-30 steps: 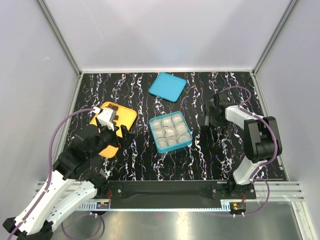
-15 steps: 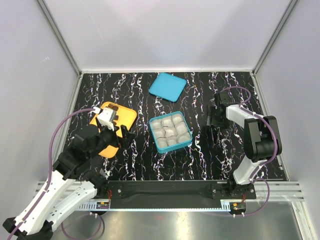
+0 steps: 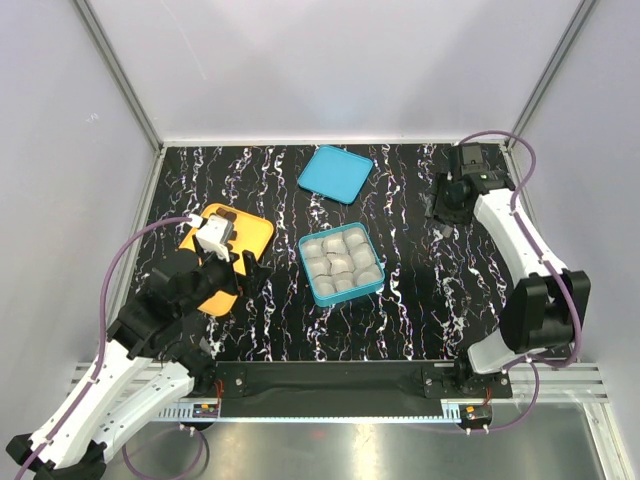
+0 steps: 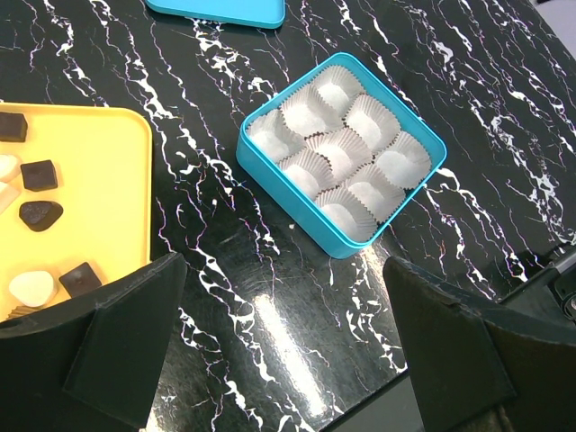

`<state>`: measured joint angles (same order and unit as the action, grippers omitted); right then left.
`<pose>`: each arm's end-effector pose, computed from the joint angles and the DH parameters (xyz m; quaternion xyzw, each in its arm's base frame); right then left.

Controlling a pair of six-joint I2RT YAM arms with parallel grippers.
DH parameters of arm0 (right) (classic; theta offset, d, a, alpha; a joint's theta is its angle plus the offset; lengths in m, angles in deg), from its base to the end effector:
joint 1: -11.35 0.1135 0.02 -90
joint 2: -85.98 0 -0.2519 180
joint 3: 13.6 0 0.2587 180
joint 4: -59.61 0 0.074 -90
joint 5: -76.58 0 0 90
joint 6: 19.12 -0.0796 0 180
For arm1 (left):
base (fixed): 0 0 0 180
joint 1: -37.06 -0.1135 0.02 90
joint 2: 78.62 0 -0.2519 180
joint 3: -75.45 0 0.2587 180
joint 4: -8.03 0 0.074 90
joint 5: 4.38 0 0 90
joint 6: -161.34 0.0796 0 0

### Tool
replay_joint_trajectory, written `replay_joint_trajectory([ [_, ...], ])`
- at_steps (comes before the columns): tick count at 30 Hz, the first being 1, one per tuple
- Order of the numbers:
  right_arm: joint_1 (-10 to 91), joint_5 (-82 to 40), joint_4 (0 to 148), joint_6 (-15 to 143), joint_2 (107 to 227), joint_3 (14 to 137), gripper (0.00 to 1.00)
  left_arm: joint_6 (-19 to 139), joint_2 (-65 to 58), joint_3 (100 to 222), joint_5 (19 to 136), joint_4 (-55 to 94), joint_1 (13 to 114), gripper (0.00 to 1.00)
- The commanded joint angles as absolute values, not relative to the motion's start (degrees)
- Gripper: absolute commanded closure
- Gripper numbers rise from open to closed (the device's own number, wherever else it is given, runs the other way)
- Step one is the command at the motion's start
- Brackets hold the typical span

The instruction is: Pack the chocolate

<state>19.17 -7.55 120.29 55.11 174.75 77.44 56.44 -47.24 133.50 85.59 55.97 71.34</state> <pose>0.3512 0.0400 0.2451 0.0805 0.9577 0.0073 0.2762 0.1481 -0.1010 0.3051 0.1391 0.8137 -0.2351 0.5132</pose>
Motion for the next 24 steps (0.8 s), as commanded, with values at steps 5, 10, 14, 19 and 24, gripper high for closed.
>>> replay_joint_trajectory([
  [5, 19.5, -11.8, 128.0, 53.8, 169.9, 83.9, 0.4, 57.4, -48.1, 133.3, 85.3, 52.7, 71.5, 0.01],
  [10, 22.4, -12.6, 128.3, 53.7, 168.2, 85.3, 0.4, 57.4, -47.9, 133.2, 85.4, 52.6, 71.5, 0.01],
  [14, 29.4, -12.6, 126.0, 53.4, 168.5, 87.3, 0.42, 57.5, -47.5, 133.9, 87.2, 53.1, 71.5, 0.01],
  [19, 40.5, -12.8, 119.5, 54.4, 171.1, 90.3, 0.43, 56.9, -50.1, 134.0, 93.2, 54.0, 71.5, 0.01],
  [24, 49.8, -13.2, 111.0, 56.2, 177.7, 92.9, 0.44, 56.2, -53.1, 134.1, 98.0, 54.1, 71.5, 0.01],
])
